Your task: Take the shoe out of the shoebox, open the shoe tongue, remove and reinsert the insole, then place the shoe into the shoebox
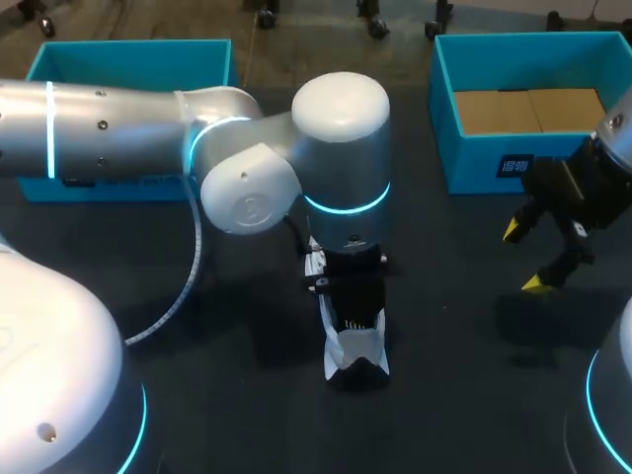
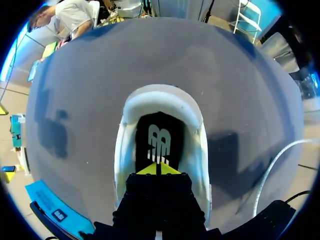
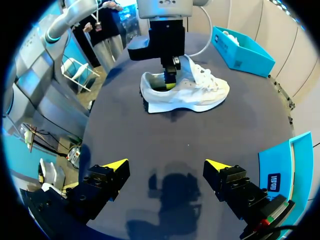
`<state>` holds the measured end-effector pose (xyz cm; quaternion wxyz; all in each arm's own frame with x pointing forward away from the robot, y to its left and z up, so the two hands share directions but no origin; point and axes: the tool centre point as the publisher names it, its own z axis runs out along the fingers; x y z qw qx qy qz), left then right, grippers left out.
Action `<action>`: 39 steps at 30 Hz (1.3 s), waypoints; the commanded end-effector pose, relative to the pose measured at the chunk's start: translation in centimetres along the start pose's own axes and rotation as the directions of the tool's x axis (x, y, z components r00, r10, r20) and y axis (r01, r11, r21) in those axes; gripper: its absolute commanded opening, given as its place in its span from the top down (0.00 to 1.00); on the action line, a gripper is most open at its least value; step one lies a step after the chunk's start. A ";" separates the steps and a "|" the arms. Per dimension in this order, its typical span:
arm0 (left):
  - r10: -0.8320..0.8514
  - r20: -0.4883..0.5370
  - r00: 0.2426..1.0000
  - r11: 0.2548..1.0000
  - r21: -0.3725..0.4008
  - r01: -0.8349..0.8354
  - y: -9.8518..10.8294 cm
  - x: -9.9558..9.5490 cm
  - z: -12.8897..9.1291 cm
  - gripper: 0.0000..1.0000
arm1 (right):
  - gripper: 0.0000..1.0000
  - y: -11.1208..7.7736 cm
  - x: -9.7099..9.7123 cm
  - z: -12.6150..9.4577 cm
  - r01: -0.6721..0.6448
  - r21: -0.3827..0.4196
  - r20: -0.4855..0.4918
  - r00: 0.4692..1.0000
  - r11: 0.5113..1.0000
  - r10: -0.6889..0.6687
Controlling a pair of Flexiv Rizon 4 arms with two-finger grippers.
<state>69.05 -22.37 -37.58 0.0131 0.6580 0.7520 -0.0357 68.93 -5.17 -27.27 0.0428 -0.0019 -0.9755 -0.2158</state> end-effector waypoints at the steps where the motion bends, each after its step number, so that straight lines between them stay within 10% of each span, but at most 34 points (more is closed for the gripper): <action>1: -0.025 -0.005 1.000 0.999 -0.038 0.025 -0.2 -0.1 -0.1 1.00 | 0.00 0.1 0.0 0.1 -0.001 0.003 0.000 1.000 1.000 0.001; 14: -0.128 -0.021 0.992 0.990 -0.064 0.126 2.1 0.1 -1.0 0.01 | 0.00 0.1 0.0 0.1 -0.001 0.003 0.000 1.000 1.000 0.001; 39: -0.070 -0.008 0.998 0.998 -0.006 0.069 1.5 0.2 -2.4 0.00 | 0.00 0.1 0.0 0.1 -0.001 0.003 0.000 1.000 1.000 0.001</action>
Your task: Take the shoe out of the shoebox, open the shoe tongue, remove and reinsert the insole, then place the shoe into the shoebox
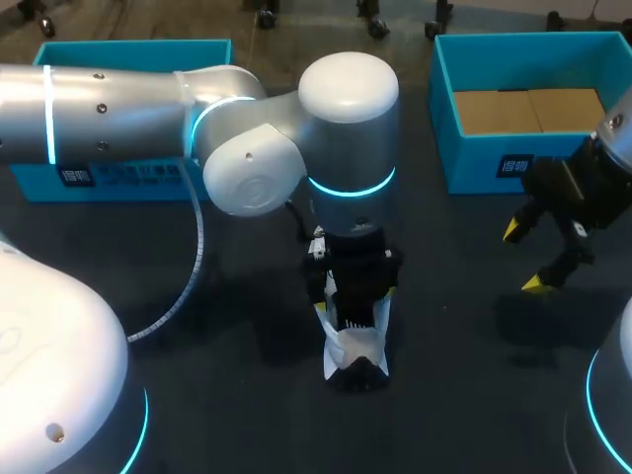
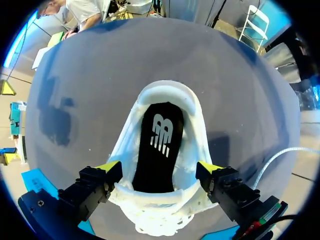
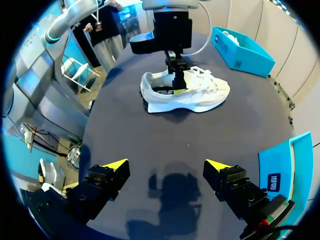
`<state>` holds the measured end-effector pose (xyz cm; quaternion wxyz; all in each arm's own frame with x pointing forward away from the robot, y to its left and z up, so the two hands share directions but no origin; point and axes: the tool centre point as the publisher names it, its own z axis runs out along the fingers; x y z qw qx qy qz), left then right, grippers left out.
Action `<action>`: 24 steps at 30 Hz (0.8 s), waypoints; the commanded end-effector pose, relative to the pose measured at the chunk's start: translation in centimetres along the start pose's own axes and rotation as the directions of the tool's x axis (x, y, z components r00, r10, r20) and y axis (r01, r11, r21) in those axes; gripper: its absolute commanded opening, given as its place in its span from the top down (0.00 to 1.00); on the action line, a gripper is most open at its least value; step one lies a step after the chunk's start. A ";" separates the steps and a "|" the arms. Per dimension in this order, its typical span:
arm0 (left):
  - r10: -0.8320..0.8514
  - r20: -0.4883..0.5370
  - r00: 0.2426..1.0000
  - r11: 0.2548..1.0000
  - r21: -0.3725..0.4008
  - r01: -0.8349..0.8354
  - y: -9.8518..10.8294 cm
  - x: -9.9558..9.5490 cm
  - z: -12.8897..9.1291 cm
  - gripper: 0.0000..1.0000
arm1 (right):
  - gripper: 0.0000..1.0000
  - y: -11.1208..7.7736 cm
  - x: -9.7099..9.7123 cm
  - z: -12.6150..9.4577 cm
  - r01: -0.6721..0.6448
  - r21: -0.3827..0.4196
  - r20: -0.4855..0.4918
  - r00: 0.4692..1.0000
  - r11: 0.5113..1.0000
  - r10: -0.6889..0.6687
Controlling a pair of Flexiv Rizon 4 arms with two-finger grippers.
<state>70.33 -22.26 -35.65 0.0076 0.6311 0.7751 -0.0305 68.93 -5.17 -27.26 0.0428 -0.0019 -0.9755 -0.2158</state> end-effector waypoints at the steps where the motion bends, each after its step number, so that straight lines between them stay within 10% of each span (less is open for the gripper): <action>1: 0.002 0.007 1.000 1.000 -0.004 -0.002 0.4 0.4 -0.6 0.00 | 0.00 0.1 0.0 0.1 -0.001 0.003 0.000 1.000 1.000 0.001; 24: -0.055 0.051 0.997 0.998 -0.028 0.056 6.3 -0.2 -5.1 0.00 | 0.00 0.1 0.0 0.1 -0.001 0.003 0.000 1.000 1.000 0.001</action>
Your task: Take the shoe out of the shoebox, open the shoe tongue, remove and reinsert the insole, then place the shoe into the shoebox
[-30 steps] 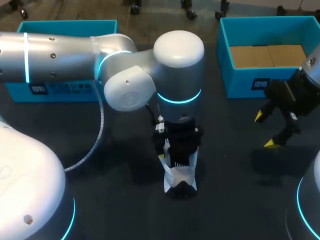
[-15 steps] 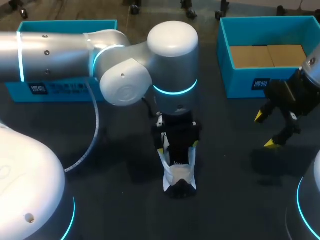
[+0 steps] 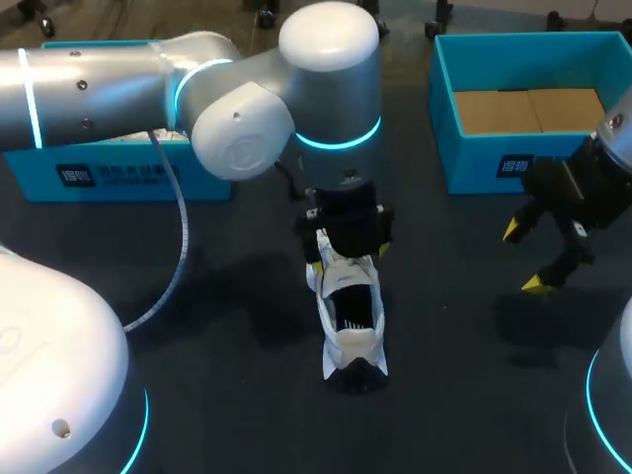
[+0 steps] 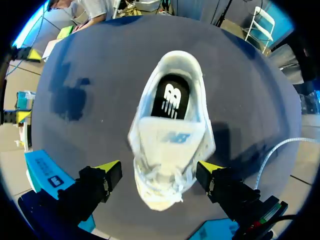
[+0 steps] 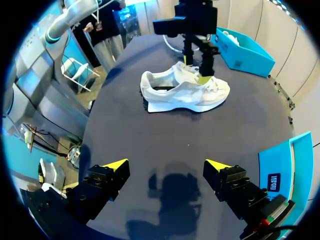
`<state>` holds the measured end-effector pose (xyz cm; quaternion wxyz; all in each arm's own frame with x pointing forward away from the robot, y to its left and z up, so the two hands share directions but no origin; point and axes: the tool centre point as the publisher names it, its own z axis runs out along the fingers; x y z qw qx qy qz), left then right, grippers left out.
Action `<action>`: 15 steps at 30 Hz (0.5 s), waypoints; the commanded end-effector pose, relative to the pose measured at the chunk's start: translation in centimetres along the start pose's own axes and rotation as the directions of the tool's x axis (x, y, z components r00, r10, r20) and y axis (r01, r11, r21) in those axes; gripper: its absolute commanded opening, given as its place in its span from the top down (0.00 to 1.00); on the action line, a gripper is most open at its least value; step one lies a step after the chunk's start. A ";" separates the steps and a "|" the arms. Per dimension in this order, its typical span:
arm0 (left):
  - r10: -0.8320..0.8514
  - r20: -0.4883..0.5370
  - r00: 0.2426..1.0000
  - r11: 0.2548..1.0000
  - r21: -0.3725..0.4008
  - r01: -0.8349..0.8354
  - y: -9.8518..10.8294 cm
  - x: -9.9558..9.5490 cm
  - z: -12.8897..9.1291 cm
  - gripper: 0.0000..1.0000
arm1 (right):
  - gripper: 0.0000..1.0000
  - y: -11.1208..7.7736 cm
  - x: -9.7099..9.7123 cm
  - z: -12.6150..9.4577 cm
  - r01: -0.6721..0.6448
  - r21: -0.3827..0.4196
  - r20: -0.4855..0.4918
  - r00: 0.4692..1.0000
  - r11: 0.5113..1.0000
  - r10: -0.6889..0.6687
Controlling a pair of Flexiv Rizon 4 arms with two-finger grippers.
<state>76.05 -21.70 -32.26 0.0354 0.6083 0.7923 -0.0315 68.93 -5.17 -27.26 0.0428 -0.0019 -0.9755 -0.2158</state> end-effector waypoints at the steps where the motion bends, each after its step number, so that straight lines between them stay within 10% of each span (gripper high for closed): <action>1: -0.002 0.006 1.000 1.000 0.014 0.001 1.1 0.4 -2.0 0.00 | 0.00 0.1 0.0 0.1 -0.001 0.003 0.000 1.000 1.000 0.001; 5: -0.003 0.012 1.000 1.000 0.018 0.003 2.1 0.4 -3.5 0.03 | 0.00 0.1 0.0 0.1 -0.001 0.003 0.000 1.000 1.000 0.001; 9: 0.008 0.012 1.000 0.999 0.038 -0.008 2.8 0.5 -4.5 0.50 | 0.00 0.1 0.0 0.1 -0.001 0.003 0.000 1.000 1.000 0.001; 15: 0.058 -0.004 0.998 0.993 0.105 -0.058 1.2 0.9 -4.4 0.68 | 0.00 0.1 0.0 0.1 -0.001 0.003 0.000 1.000 1.000 0.001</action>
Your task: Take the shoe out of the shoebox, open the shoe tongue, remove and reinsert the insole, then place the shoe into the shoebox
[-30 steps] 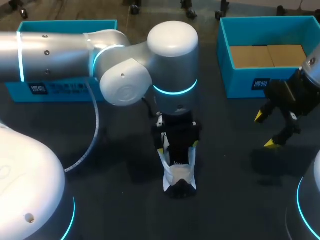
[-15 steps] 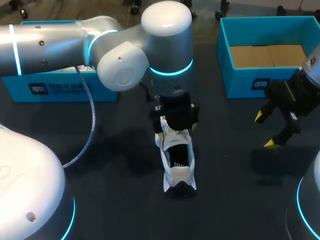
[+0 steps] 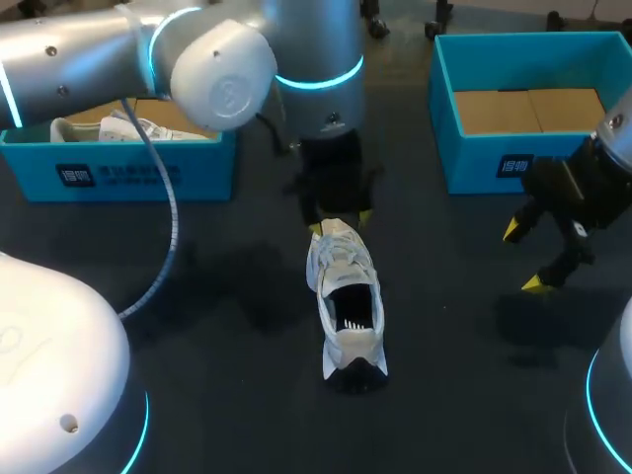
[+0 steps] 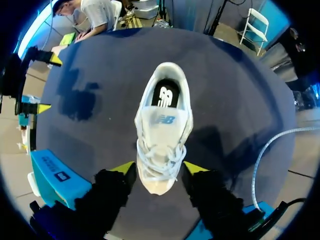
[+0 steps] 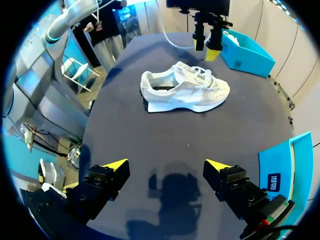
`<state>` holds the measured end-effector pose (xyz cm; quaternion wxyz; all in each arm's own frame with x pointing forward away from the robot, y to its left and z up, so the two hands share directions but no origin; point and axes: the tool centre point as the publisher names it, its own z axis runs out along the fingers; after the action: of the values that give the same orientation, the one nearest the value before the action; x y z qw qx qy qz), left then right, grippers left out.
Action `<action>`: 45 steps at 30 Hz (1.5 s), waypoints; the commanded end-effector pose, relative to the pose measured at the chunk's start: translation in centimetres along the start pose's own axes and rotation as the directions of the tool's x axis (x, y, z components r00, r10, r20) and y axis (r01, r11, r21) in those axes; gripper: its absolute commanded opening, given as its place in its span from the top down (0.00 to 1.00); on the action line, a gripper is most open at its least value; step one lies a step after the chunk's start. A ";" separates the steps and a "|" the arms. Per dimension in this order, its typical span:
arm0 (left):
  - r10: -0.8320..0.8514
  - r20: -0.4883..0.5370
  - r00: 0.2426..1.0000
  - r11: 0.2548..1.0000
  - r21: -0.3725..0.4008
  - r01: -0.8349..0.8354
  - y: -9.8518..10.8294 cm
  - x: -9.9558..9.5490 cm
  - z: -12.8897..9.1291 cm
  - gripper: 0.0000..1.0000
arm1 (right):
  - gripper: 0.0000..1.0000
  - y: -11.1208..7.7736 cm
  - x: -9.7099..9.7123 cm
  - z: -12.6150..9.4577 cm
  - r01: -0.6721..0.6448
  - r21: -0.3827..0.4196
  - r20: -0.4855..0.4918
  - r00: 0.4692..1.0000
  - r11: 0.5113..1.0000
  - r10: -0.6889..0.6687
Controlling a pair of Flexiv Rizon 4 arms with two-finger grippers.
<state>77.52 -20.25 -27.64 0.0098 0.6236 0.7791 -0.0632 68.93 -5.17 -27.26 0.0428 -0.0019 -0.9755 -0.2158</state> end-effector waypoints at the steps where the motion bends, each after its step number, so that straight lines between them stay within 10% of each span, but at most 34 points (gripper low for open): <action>1: 0.028 -0.010 1.000 0.999 0.020 -0.028 -1.0 0.3 0.7 0.68 | 0.00 0.1 0.0 0.1 -0.001 0.003 0.000 1.000 1.000 0.001; 13: 0.091 -0.080 0.993 0.993 0.085 -0.084 -4.6 0.2 5.8 0.65 | 0.00 0.1 0.0 0.1 -0.001 0.003 0.000 1.000 1.000 0.001; 35: 0.060 -0.051 0.997 0.995 0.089 -0.055 -5.5 0.7 6.5 0.65 | 0.00 0.1 0.0 0.1 -0.001 0.003 0.000 1.000 1.000 0.001; 41: -0.072 0.025 0.997 0.997 0.032 0.071 -6.7 2.1 2.2 0.50 | 0.00 0.1 0.0 0.1 -0.001 0.003 0.000 1.000 1.000 0.001; 42: -0.195 0.052 0.979 0.980 0.042 0.193 -6.9 2.2 1.5 0.11 | 0.00 0.1 0.0 0.1 -0.001 0.003 0.000 1.000 1.000 0.001; 45: -0.295 0.049 0.954 0.946 0.155 0.285 -7.2 2.6 0.0 0.00 | 0.00 0.1 0.0 0.1 -0.001 0.003 0.000 1.000 1.000 0.001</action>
<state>70.51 -21.64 -29.58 -0.0167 0.5814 0.8086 -0.0888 68.93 -5.18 -27.26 0.0428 -0.0020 -0.9755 -0.2157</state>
